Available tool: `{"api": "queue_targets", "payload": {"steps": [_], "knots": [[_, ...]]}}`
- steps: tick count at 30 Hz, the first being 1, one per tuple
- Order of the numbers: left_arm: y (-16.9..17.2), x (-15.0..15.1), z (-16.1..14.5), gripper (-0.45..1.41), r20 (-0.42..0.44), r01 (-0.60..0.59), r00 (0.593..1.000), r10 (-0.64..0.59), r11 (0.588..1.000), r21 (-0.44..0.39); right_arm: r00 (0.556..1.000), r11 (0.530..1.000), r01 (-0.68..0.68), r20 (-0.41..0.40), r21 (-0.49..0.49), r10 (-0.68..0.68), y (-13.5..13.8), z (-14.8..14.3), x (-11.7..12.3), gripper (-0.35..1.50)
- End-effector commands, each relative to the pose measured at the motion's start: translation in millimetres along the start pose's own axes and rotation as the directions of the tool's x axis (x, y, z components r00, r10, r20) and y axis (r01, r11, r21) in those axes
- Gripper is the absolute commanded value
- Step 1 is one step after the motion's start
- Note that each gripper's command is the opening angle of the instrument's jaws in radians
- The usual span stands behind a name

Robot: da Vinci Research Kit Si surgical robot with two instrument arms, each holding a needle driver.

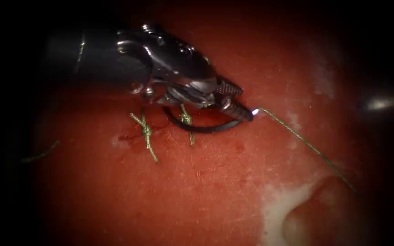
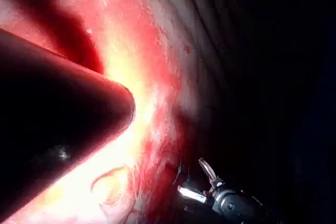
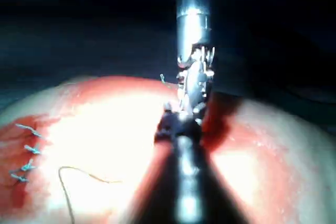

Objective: Wound Closure

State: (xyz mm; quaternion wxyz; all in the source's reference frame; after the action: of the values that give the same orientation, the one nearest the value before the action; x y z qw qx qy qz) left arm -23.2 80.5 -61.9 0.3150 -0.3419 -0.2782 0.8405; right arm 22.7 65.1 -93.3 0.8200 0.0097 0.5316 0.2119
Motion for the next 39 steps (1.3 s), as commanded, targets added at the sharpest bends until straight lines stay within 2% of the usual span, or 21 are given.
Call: {"api": "queue_targets", "payload": {"steps": [1,5,9,10,12,13,16,17,20,21,22,25,33,39], "knots": [[-0.4,0.3,0.2,0.78,-0.016,-0.010,1.000,0.010,1.000,-0.010,1.000,1.000,0.002,0.000,0.001,-0.002,-0.4,1.0,-0.1,1.40],[-1.2,0.4,-3.5,0.78,-0.053,-0.076,0.996,0.073,0.996,-0.052,1.000,1.000,0.005,0.005,0.006,-0.005,-0.7,1.6,-0.3,1.40],[-1.5,-1.1,-8.2,0.78,-0.058,-0.243,0.969,0.239,0.966,-0.085,1.000,1.000,0.006,0.001,0.011,-0.006,-0.9,1.7,-0.3,1.40],[-1.6,-2.6,-9.9,0.76,-0.031,-0.411,0.912,0.410,0.908,-0.080,1.000,1.000,0.006,0.002,0.010,-0.006,-0.9,1.8,-0.3,1.40],[-1.9,-3.7,-10.7,0.73,0.004,-0.529,0.848,0.530,0.846,-0.072,1.000,1.000,0.005,0.002,0.010,-0.005,-0.9,1.9,-0.3,1.40],[-2.5,-4.8,-10.9,0.70,0.034,-0.614,0.786,0.617,0.786,-0.070,1.000,1.000,0.006,0.002,0.009,-0.006,-1.0,2.0,-0.3,1.40],[-3.6,-6.1,-10.4,0.65,0.062,-0.686,0.721,0.690,0.723,-0.082,1.000,1.000,0.006,0.001,0.008,-0.006,-1.2,2.2,-0.3,1.40],[-4.4,-6.7,-9.7,0.62,0.097,-0.712,0.692,0.716,0.698,-0.076,1.000,1.000,0.007,0.001,0.013,-0.007,-1.4,2.4,-0.3,1.40],[-5.6,-6.8,-8.6,0.61,0.125,-0.747,0.653,0.747,0.662,-0.054,1.000,1.000,0.007,0.002,0.016,-0.007,-1.6,2.6,-0.2,1.40],[-6.8,-6.7,-7.7,0.61,0.136,-0.782,0.612,0.779,0.622,-0.044,1.000,1.000,0.008,0.002,0.016,-0.008,-1.7,2.7,-0.2,1.40],[-6.8,-6.7,-7.7,0.61,0.136,-0.782,0.612,0.779,0.622,-0.044,1.000,1.000,0.008,0.002,0.016,-0.008,-1.7,2.7,-0.2,1.40],[-7.9,-6.8,-6.8,0.59,0.142,-0.815,0.568,0.811,0.578,-0.045,1.000,1.000,0.008,0.000,0.018,-0.008,-1.7,2.8,-0.2,1.41],[-7.7,-7.8,-4.5,0.54,0.124,-0.895,0.427,0.896,0.438,-0.084,1.000,1.000,0.012,0.003,0.021,-0.012,-2.0,3.4,-0.6,1.41],[-7.4,-7.9,-3.1,0.53,0.101,-0.909,0.394,0.914,0.403,-0.108,1.000,1.000,0.013,0.001,0.022,-0.013,-2.0,3.7,-0.7,1.41]]}}
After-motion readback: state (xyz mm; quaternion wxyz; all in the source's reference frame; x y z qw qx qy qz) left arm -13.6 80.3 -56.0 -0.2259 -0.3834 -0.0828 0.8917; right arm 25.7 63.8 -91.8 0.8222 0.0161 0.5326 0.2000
